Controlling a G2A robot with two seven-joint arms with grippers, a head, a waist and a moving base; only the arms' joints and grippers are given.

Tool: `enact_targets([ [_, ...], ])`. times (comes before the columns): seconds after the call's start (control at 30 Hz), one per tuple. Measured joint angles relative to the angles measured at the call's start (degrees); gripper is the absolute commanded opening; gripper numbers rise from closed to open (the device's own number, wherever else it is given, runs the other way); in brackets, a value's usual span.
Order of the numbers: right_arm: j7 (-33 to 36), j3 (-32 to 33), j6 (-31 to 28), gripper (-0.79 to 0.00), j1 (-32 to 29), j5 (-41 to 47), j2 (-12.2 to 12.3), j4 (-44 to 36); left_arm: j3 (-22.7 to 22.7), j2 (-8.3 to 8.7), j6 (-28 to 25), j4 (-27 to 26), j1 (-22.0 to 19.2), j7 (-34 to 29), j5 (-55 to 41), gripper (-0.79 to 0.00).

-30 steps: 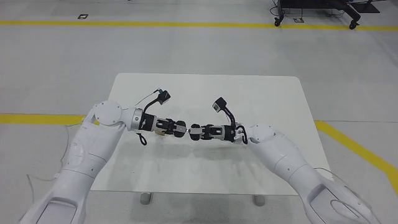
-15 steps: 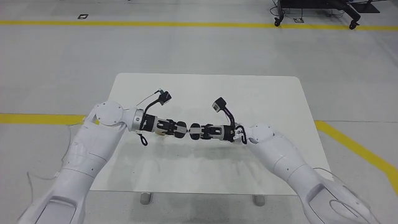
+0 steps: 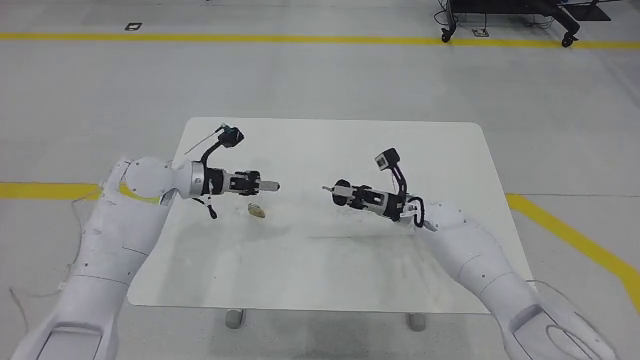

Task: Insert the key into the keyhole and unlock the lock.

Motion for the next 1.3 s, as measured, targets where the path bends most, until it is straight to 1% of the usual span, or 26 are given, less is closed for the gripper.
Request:
enact_targets([
  [0.07, -0.7, 2.3, -0.7, -0.785, -1.8, -0.1, 1.4, -1.7, -1.3, 0.79, -0.2, -4.1, 1.9, 3.5, 7.0, 0.0],
  [0.13, -1.3, 4.2, -1.3, -0.785, -3.4, -0.2, 2.4, -3.3, -2.3, 1.15, 0.8, -6.7, 3.4, 7.1, 11.5, 0.0],
  [0.17, -1.5, 4.7, -1.5, -0.785, -3.8, -0.2, 2.7, -3.7, -2.4, 1.17, 0.9, -7.0, 3.6, 7.9, 12.4, 0.0],
  [0.33, -1.5, 4.6, -1.5, -0.785, -3.7, -0.1, 2.6, -3.5, -2.3, 1.14, 0.9, -6.5, 3.5, 7.1, 11.7, 0.0],
  [0.4, -1.5, 4.6, -1.5, -0.785, -3.7, -0.1, 2.6, -3.5, -2.2, 1.3, 1.8, -6.2, 3.4, 7.6, 13.6, 0.0],
  [0.47, -1.5, 4.6, -1.5, -0.785, -3.7, -0.1, 2.6, -3.6, -1.8, 1.59, 1.6, -5.8, 2.7, 7.6, 18.2, 0.0],
  [0.53, -1.5, 4.6, -1.5, -0.785, -3.7, -0.1, 2.6, -3.6, -0.9, 1.84, -0.9, -5.3, 1.7, 7.4, 23.1, 0.0],
  [0.63, -1.5, 4.6, -1.5, -0.785, -3.7, -0.1, 2.6, -3.6, 1.4, 1.97, -7.5, -4.9, 0.7, 8.7, 30.1, 0.0],
  [0.67, -1.5, 4.6, -1.5, -0.785, -3.7, -0.1, 2.6, -3.6, 2.3, 2.04, -10.7, -4.6, 0.5, 9.3, 32.4, 0.0],
  [0.73, -1.5, 4.6, -1.5, -0.785, -3.7, -0.1, 2.6, -3.6, 3.9, 2.09, -14.7, -4.3, 0.3, 9.9, 35.8, 0.0],
  [0.77, -1.5, 4.6, -1.5, -0.785, -3.7, -0.1, 2.6, -3.6, 4.9, 2.06, -16.6, -4.3, 0.1, 10.1, 37.9, -0.043],
  [0.87, -1.5, 4.6, -1.5, -0.785, -3.7, -0.1, 2.6, -3.6, 7.8, 1.89, -19.0, -3.7, -0.4, 11.0, 42.1, -0.009],
  [0.93, -1.5, 4.6, -1.5, -0.785, -3.7, -0.1, 2.6, -3.6, 10.0, 1.75, -19.1, -3.0, -1.2, 11.1, 43.6, -0.025],
  [0.97, -1.5, 4.6, -1.5, -0.785, -3.7, -0.1, 2.6, -3.6, 11.3, 1.62, -19.0, -2.6, -1.8, 11.1, 44.2, -0.049],
  [1.0, -1.5, 4.6, -1.5, -0.785, -3.7, -0.1, 2.6, -3.6, 12.2, 1.52, -19.0, -2.3, -2.3, 11.1, 44.4, -0.114],
  [1.03, -1.5, 4.6, -1.5, -0.785, -3.7, -0.1, 2.6, -3.6, 13.0, 1.42, -19.0, -2.1, -2.7, 11.1, 44.6, -0.154],
  [1.13, -1.5, 4.6, -1.5, -0.785, -3.7, -0.1, 2.6, -3.6, 15.4, 1.15, -19.1, -1.2, -4.0, 11.2, 45.3, -0.243],
  [1.17, -1.5, 4.6, -1.5, -0.785, -3.7, -0.1, 2.6, -3.6, 16.1, 1.07, -18.8, -0.8, -4.4, 10.9, 45.2, -0.394],
  [1.23, -1.5, 4.6, -1.5, -0.785, -3.7, -0.1, 2.6, -3.6, 16.8, 0.94, -18.5, -0.2, -5.0, 10.6, 44.7, -0.409],
  [1.27, -1.5, 4.6, -1.5, -0.785, -3.7, -0.1, 2.6, -3.6, 17.2, 0.87, -18.5, 0.2, -5.4, 10.6, 44.3, -0.446],
  [1.3, -1.5, 4.6, -1.5, -0.785, -3.7, -0.1, 2.6, -3.6, 17.5, 0.83, -18.5, 0.4, -5.6, 10.7, 44.0, -0.465],
])
